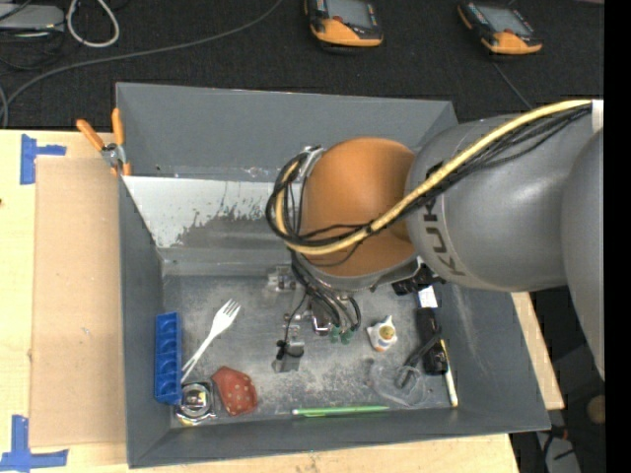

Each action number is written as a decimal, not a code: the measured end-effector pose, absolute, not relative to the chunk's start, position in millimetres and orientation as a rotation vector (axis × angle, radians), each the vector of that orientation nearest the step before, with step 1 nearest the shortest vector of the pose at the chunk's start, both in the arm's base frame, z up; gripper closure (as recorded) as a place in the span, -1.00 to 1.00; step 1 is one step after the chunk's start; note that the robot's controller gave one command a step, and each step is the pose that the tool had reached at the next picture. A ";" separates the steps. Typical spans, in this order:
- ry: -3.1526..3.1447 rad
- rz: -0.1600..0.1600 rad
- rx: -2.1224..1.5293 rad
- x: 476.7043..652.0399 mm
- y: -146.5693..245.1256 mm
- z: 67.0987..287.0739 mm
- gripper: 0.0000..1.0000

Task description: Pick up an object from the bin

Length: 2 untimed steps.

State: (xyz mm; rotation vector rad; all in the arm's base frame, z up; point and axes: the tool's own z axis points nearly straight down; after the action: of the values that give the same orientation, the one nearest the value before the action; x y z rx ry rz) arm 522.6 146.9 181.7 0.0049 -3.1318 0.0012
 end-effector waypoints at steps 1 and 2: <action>-3.140 -0.001 -0.003 524.7 145.9 185.9 -1.00; -3.140 -0.003 0.036 504.7 173.3 105.1 -1.00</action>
Offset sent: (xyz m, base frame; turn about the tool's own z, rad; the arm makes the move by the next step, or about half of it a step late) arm -0.0271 0.0376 -0.1117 -0.0275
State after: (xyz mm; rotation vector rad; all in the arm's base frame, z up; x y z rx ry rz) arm 504.7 173.3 105.1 0.0361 -3.1404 -0.0026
